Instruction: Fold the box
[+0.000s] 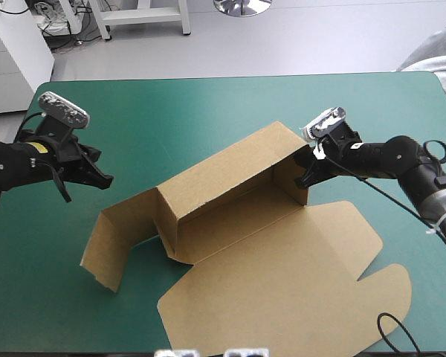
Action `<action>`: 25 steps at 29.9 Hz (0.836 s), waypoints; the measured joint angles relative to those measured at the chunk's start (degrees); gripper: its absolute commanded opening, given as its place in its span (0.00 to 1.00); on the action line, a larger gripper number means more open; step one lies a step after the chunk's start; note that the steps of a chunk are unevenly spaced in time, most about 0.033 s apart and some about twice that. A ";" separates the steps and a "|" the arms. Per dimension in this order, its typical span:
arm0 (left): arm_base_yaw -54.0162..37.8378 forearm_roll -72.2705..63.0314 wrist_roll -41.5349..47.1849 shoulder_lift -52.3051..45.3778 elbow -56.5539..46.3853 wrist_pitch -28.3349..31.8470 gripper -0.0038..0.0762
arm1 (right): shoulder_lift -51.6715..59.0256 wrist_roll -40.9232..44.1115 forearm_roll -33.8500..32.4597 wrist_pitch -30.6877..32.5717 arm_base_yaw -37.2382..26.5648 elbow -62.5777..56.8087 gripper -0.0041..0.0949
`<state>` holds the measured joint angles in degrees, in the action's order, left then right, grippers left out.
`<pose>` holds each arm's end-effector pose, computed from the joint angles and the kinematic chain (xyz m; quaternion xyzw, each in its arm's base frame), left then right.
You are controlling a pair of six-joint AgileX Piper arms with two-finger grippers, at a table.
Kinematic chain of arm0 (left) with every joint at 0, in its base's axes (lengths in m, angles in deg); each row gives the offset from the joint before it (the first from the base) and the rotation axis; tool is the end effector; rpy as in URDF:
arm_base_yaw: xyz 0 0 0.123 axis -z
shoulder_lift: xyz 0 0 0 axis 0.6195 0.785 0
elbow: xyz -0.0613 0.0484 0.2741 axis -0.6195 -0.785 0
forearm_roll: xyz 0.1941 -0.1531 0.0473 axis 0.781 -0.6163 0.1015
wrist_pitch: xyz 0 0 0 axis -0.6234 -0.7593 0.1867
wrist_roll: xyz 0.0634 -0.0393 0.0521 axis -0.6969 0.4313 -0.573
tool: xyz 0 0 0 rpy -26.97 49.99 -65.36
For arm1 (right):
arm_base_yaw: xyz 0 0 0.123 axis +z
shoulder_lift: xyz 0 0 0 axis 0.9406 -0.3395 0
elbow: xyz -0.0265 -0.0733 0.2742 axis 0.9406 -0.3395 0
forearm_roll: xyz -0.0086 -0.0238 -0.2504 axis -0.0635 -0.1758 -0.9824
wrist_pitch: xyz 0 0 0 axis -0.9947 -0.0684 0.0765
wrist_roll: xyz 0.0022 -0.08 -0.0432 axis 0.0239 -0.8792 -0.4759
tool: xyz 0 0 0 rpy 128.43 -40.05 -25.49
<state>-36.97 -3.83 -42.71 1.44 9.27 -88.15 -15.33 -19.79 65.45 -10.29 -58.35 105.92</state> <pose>0.2308 -0.0248 0.4179 0.2666 0.8761 -0.0099 0.4017 0.2925 0.1017 0.3288 -0.3620 0.8244 0.1624 0.4036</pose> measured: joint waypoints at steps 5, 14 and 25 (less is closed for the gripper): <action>-5.44 -0.70 2.31 0.00 0.00 0.34 0.06 | -0.97 13.96 -11.24 6.98 -0.18 6.88 0.02; -6.76 -0.70 5.28 0.02 0.00 2.48 0.05 | -12.22 27.95 -18.14 17.12 -0.49 19.36 0.02; -6.76 -0.70 5.54 0.02 0.00 1.96 0.05 | -27.71 34.70 -17.43 21.71 -0.49 37.79 0.05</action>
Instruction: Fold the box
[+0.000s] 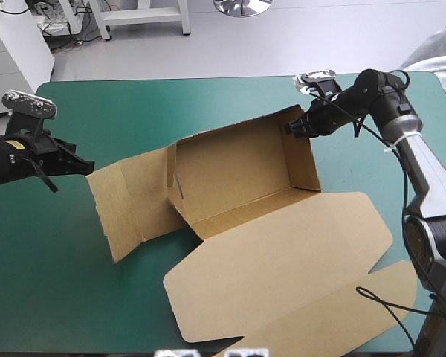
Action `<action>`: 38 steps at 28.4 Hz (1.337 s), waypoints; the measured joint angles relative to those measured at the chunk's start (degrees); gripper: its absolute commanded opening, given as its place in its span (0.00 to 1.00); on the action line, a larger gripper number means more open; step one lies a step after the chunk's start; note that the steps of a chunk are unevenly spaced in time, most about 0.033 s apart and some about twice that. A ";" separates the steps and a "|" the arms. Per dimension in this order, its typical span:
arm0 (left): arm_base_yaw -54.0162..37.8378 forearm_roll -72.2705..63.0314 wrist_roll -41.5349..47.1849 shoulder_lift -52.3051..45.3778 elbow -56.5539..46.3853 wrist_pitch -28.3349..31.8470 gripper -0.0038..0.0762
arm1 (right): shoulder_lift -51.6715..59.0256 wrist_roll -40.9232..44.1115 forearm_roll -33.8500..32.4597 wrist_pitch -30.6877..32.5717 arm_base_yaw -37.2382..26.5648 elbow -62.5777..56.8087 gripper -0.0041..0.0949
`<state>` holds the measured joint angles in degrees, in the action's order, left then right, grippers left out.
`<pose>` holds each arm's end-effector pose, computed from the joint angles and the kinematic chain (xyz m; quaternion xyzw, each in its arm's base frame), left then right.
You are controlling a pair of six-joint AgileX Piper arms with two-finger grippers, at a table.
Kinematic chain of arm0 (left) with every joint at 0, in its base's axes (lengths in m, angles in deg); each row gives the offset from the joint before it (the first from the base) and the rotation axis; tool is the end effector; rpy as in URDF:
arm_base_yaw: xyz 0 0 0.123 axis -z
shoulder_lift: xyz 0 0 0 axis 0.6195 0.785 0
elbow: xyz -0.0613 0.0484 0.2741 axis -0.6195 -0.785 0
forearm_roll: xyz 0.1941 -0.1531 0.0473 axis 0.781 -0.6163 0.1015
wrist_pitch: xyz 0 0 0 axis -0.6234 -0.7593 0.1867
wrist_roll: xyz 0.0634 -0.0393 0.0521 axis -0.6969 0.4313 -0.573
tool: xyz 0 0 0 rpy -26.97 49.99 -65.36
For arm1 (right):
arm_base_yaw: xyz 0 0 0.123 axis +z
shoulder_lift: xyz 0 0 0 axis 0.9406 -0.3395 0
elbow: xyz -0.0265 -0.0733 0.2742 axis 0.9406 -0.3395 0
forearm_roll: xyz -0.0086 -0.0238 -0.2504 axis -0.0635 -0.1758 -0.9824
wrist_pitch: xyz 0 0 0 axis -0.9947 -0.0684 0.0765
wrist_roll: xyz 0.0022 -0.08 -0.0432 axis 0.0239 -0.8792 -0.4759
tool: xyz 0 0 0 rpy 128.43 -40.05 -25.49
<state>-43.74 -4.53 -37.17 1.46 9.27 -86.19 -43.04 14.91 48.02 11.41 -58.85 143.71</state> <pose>0.2343 0.0023 0.4202 0.1665 0.8931 -0.0064 0.4179 0.4073 0.1149 0.3238 -0.2351 0.9234 0.1766 0.2465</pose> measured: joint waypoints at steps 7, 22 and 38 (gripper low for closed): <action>0.00 -0.02 0.00 0.00 0.00 -0.25 0.05 | -3.90 0.90 0.80 1.21 0.06 3.72 0.45; 0.00 -0.02 0.02 0.00 0.01 0.90 0.05 | -3.57 3.91 -3.09 7.63 0.56 10.76 0.70; 0.00 11.19 11.58 0.00 0.01 0.33 0.03 | -4.04 7.05 -14.99 8.20 7.56 11.23 0.70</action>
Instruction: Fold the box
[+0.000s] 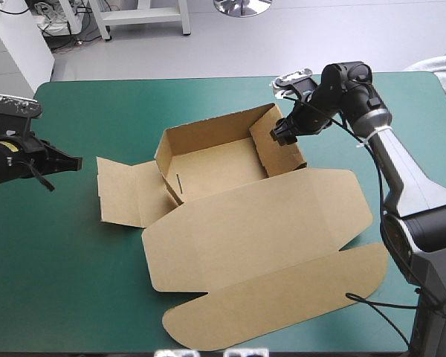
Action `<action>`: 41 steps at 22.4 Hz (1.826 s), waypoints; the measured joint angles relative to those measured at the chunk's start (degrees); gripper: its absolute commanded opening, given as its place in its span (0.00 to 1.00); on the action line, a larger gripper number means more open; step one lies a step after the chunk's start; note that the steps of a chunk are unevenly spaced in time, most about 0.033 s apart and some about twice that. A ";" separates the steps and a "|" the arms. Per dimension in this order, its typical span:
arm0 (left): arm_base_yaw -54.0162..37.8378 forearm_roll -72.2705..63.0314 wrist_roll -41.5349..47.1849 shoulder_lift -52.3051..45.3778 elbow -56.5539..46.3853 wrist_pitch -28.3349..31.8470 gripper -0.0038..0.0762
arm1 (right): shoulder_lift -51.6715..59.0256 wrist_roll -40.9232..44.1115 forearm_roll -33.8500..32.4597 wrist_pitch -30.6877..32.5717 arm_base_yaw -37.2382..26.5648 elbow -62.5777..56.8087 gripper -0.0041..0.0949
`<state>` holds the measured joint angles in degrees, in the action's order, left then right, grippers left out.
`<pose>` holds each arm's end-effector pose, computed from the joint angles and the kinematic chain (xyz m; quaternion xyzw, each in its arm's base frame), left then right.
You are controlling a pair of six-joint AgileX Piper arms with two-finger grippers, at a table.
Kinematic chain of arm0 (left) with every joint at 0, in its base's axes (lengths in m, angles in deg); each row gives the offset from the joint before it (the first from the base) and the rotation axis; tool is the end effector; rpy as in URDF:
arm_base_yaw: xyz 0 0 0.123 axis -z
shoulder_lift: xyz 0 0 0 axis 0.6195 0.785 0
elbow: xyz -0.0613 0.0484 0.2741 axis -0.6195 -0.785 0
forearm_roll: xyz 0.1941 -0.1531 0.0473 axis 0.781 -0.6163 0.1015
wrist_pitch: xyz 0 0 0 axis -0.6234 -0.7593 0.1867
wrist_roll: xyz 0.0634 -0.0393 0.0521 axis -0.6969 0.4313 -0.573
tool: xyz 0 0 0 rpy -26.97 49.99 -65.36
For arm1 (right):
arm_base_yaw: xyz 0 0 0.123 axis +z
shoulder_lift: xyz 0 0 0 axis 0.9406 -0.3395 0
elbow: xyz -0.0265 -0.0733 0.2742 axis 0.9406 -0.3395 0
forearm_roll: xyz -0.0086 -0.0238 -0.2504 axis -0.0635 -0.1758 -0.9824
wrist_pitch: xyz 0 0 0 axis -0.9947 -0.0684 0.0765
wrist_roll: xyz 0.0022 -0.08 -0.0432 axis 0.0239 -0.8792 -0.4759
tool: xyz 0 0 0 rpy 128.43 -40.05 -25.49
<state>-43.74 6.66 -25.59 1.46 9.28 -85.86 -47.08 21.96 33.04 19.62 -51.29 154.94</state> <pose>0.2339 0.0169 0.4182 0.0928 0.9099 0.0466 0.4016 0.4056 0.1527 0.3386 -0.2839 0.9294 0.0825 0.2208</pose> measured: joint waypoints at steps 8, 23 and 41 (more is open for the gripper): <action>0.00 0.22 0.83 0.00 0.00 -1.45 0.03 | -9.60 1.58 -0.09 -0.33 0.00 0.00 0.49; 0.00 0.17 3.20 0.00 0.00 -3.86 0.03 | -6.86 2.74 -0.73 -0.67 -0.06 -0.45 0.02; 0.00 4.60 8.26 0.00 0.00 2.58 0.04 | 18.27 2.87 0.51 0.00 -11.51 -0.45 0.02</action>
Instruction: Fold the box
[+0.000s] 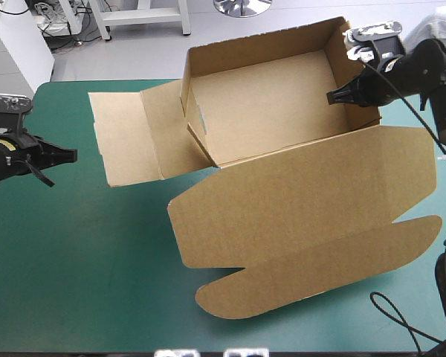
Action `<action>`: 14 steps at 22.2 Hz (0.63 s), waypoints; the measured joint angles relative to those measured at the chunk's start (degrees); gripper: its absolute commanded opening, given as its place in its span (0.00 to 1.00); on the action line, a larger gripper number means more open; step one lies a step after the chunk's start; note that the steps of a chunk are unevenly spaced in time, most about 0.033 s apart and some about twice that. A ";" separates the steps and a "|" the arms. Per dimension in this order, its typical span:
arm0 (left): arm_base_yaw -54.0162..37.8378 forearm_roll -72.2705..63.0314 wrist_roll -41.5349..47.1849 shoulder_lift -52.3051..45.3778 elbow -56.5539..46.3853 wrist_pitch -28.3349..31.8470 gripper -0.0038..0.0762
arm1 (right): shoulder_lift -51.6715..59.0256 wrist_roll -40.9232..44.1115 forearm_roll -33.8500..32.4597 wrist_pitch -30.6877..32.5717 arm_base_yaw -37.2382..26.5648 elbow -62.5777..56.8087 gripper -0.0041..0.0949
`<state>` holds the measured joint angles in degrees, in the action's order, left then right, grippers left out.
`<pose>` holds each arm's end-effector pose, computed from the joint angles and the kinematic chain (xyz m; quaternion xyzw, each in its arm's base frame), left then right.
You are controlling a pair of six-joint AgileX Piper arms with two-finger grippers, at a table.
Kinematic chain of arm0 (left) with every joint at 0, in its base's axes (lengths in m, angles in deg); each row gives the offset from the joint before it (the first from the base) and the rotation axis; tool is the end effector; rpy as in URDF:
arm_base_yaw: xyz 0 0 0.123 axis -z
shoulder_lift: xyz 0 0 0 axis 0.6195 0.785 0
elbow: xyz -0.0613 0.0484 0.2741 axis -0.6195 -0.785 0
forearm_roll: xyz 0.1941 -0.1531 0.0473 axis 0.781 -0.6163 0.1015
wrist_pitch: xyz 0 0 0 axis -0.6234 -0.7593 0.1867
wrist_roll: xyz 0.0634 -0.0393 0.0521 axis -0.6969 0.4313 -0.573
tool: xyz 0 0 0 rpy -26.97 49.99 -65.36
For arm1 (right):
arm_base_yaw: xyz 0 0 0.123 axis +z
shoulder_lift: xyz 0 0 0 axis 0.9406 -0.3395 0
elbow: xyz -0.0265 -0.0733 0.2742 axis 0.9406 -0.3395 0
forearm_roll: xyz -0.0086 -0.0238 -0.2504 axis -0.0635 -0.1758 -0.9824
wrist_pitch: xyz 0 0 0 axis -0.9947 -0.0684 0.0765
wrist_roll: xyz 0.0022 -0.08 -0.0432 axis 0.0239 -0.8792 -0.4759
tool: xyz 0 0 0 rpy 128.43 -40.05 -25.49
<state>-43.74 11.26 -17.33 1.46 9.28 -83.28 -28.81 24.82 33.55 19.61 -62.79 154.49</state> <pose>0.2360 0.0232 0.4211 0.0339 0.9053 0.0594 0.4193 0.3396 0.0581 0.4615 -0.1693 0.9096 0.0629 0.3742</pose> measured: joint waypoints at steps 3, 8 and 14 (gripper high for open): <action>0.00 12.33 9.08 0.00 -1.42 4.52 0.04 | 2.56 -2.78 5.52 0.00 -3.06 -3.23 0.02; -2.25 6.56 8.57 2.64 -10.15 12.94 0.04 | 4.02 -5.23 8.06 0.05 -5.67 -8.25 0.02; -2.85 -23.53 -11.69 10.71 -14.53 16.01 0.04 | 5.31 -6.77 13.35 0.05 -5.72 -8.35 0.02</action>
<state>-46.59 -12.27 -29.02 12.17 -5.25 -67.26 -23.50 18.05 46.90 19.67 -68.51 146.14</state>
